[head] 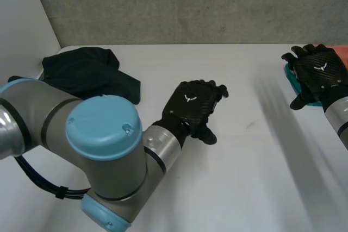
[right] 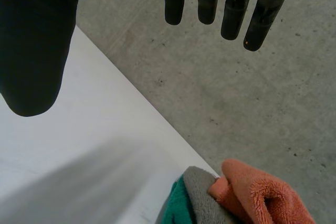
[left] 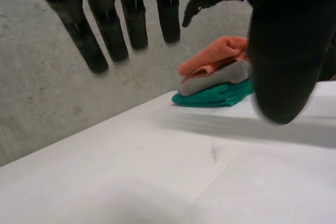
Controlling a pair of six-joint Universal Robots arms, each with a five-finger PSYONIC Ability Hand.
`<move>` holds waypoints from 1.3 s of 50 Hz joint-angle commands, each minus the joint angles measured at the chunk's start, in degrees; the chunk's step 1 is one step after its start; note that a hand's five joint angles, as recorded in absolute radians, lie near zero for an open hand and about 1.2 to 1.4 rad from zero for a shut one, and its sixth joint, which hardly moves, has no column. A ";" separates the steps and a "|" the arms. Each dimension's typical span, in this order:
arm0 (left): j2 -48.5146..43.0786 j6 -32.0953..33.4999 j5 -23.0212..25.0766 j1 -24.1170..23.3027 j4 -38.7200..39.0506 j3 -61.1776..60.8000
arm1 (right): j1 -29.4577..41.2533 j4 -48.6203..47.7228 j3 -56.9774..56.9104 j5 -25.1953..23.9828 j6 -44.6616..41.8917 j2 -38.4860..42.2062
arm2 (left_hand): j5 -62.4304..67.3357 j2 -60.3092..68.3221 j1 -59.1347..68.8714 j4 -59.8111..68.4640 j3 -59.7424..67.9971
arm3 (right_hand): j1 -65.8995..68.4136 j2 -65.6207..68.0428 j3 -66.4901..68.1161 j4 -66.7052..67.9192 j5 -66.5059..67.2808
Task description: Fold the laundry.
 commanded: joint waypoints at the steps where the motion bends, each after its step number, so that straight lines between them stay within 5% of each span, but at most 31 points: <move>1: -0.98 12.27 -4.34 12.36 0.60 1.51 | -0.06 0.93 0.60 -0.14 0.08 0.18 | -10.25 -10.84 -9.02 -10.43 -11.14 | -1.88 -2.80 -2.22 -3.58 -3.68; 10: -10.97 28.88 -3.55 29.58 0.60 8.87 | 0.38 0.93 0.51 -0.14 -0.27 0.44 | -11.09 -11.68 -9.86 -11.27 -11.98 | -1.88 -2.80 -2.22 -3.58 -3.68; 28: -30.06 34.61 2.60 39.36 1.04 29.54 | 0.73 0.84 0.87 0.12 -0.44 2.11 | -7.91 -8.49 -6.68 -8.09 -8.79 | -1.88 -2.80 -2.22 -3.58 -3.68; 36: -36.13 34.52 6.12 40.33 1.22 36.93 | 0.64 0.75 0.87 0.12 -0.44 3.17 | 10.74 10.16 11.97 10.56 9.85 | -1.88 -2.80 -2.22 -3.58 -3.68; 39: -37.01 34.44 6.21 40.59 1.30 37.90 | 0.73 0.75 0.87 0.12 -0.53 3.35 | 48.16 47.58 49.39 47.98 47.28 | -1.88 -2.80 -2.22 -3.58 -3.68; 41: -36.40 33.82 5.34 40.42 2.44 37.29 | 0.73 0.67 0.87 0.12 -0.53 3.43 | 57.18 56.59 58.41 57.00 56.29 | -1.88 -2.80 -2.22 -3.58 -3.68; 52: -17.61 22.94 -1.44 31.02 9.48 19.90 | 0.55 0.75 0.25 0.12 -0.53 3.43 | 57.18 56.59 58.41 57.00 56.29 | -1.88 -2.80 -2.22 -3.58 -3.68; 65: -4.23 2.36 -1.09 3.78 1.48 3.53 | -0.06 0.93 -0.36 -0.05 -0.44 3.08 | 57.18 56.59 58.41 57.00 56.29 | -1.88 -2.80 -2.22 -3.58 -3.68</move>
